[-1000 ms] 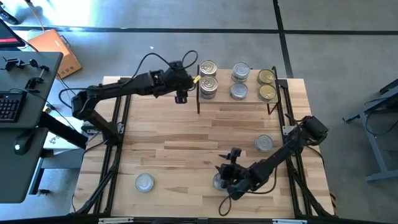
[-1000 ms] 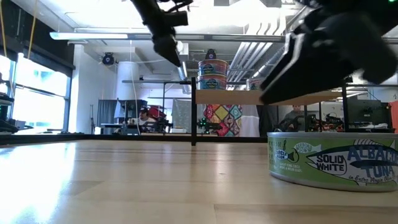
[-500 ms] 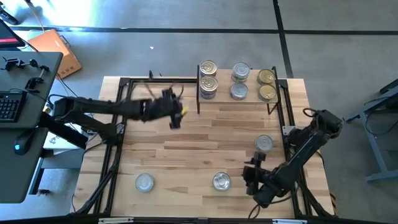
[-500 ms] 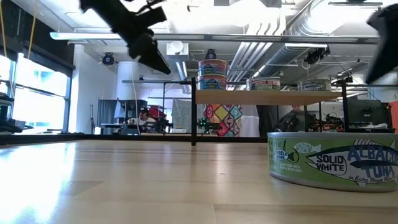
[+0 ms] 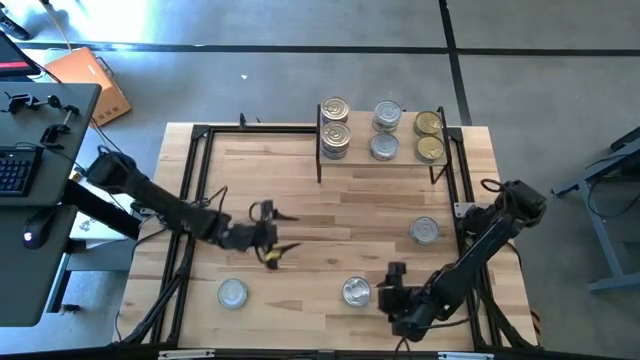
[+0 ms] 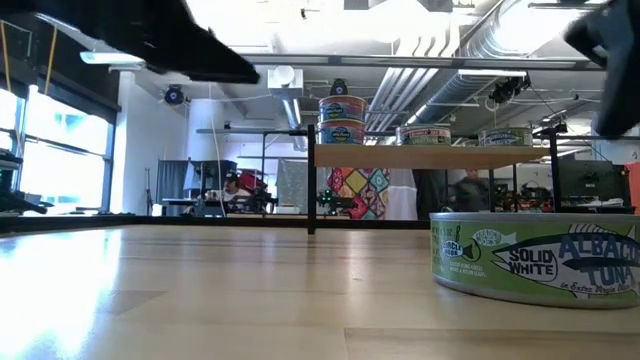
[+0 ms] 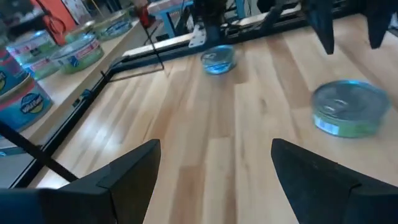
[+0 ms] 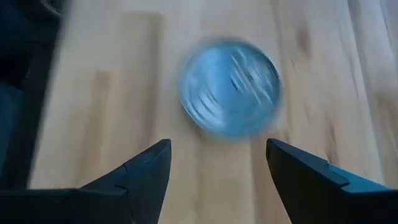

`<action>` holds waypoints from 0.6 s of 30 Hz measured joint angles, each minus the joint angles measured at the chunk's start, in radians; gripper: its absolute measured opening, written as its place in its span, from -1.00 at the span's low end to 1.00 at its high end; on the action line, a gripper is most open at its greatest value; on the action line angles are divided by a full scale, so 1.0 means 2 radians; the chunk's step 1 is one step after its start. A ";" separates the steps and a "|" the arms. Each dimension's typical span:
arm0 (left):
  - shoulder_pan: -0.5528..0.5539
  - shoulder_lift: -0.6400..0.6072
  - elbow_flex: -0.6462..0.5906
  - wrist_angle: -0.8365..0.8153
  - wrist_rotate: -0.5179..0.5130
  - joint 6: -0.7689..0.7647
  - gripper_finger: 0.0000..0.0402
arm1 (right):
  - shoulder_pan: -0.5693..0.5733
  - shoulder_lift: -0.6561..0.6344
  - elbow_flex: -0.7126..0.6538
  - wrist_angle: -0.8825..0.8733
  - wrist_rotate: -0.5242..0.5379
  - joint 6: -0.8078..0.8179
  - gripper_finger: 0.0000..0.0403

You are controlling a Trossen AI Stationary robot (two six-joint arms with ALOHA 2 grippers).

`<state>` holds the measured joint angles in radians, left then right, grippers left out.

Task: Stack canned seafood by type on shelf
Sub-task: Stack the green tuna can on top of the other green tuna can on the shelf

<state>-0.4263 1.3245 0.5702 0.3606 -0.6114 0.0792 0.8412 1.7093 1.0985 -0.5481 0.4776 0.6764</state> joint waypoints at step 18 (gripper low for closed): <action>-0.111 0.029 -0.004 0.022 -0.133 -0.039 0.48 | -0.032 -0.065 0.060 -0.095 0.089 -0.005 0.26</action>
<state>-0.6488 1.3823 0.5621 0.4053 -0.8768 0.0013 0.7765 1.5787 1.2188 -0.7388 0.6556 0.6655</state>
